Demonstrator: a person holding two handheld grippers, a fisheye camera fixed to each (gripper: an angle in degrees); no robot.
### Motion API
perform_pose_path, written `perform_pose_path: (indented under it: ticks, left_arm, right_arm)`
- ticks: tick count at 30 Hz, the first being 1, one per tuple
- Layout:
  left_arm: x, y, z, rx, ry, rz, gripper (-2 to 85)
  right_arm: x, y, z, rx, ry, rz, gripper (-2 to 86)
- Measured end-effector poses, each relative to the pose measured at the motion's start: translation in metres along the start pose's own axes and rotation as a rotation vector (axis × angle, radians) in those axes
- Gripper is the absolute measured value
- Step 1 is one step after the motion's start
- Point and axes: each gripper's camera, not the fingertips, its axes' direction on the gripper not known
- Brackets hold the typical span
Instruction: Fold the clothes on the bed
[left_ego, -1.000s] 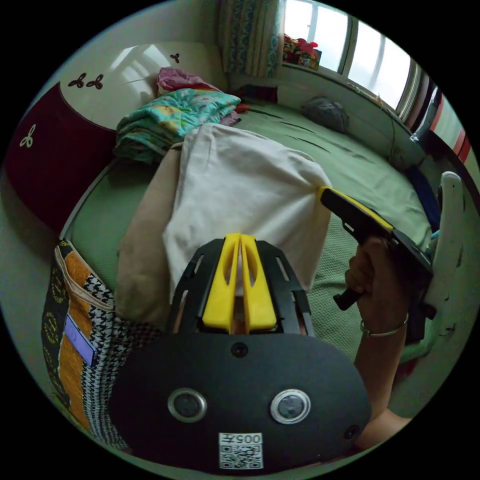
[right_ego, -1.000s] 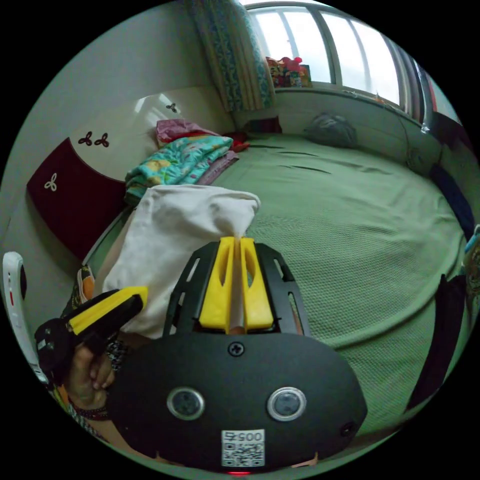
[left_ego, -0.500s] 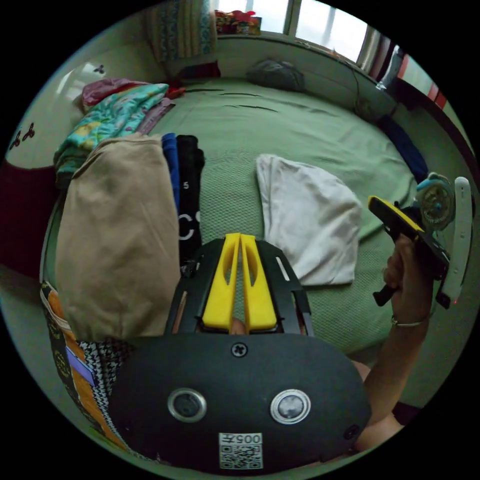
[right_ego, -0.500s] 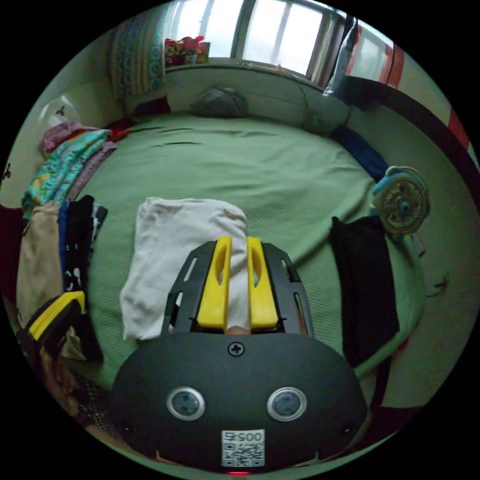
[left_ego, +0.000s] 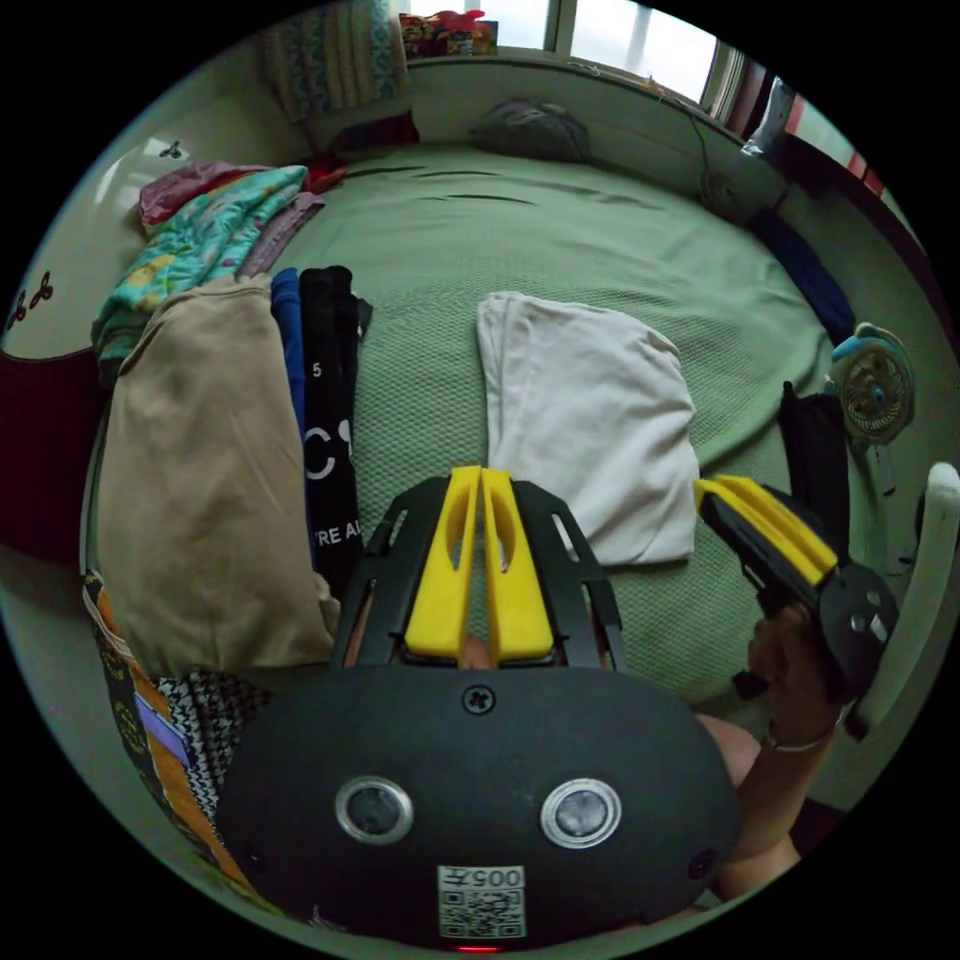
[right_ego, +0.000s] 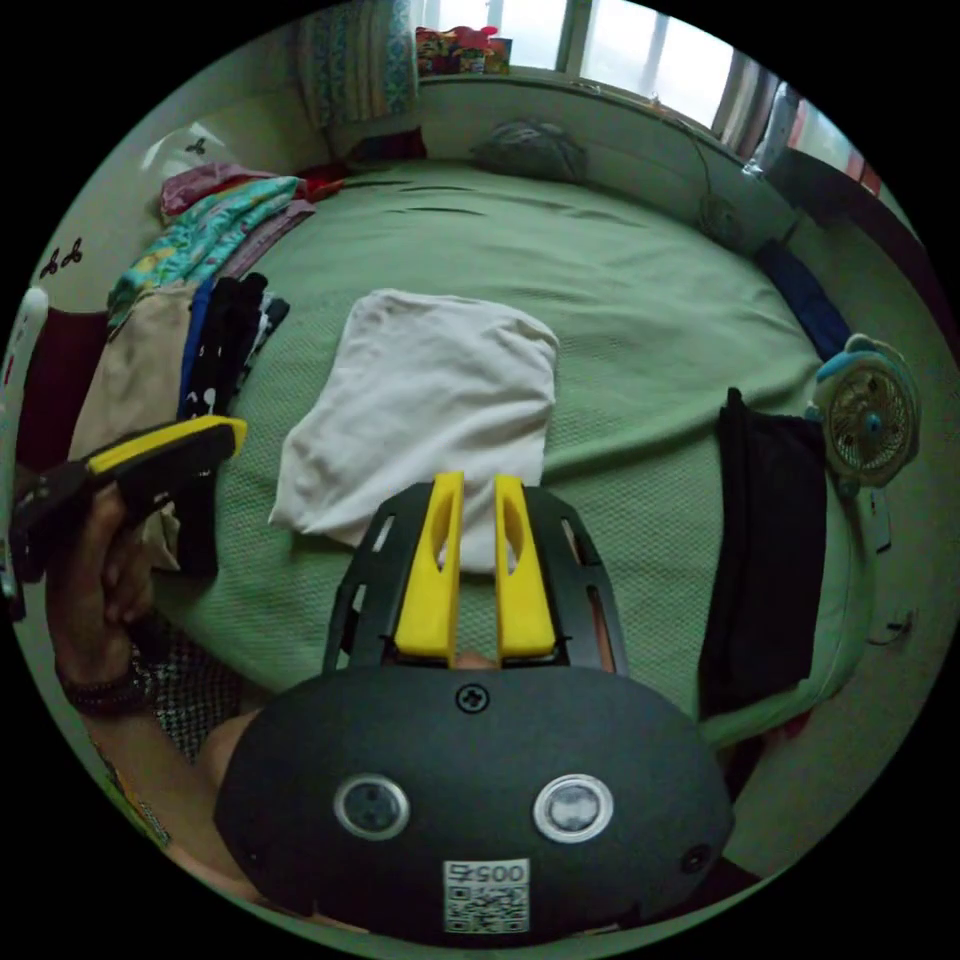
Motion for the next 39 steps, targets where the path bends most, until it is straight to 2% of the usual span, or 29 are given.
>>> perform_pose_path:
  ticks: [3, 10, 22, 31, 39]
  left_arm:
    - [0.018, -0.001, -0.002, 0.035, -0.004, 0.024, -0.6]
    - [0.044, -0.004, 0.003, 0.073, -0.019, 0.01, -0.5]
    - [0.071, -0.005, 0.016, 0.067, 0.03, 0.006, -0.5]
    - [0.083, -0.006, 0.027, 0.037, -0.017, 0.012, -0.4]
    - [0.091, -0.007, 0.033, 0.039, -0.01, 0.018, -0.4]
  right_arm:
    - [0.009, 0.004, 0.001, -0.034, -0.059, 0.02, 2.6]
    - [0.028, 0.009, -0.038, 0.136, -0.144, 0.08, -0.8]
    - [0.04, 0.02, -0.044, 0.136, -0.276, 0.078, -1.0]
    - [0.026, 0.029, -0.041, 0.108, -0.177, 0.011, -1.0]
    - [0.02, 0.04, -0.047, 0.191, -0.116, -0.013, -1.3]
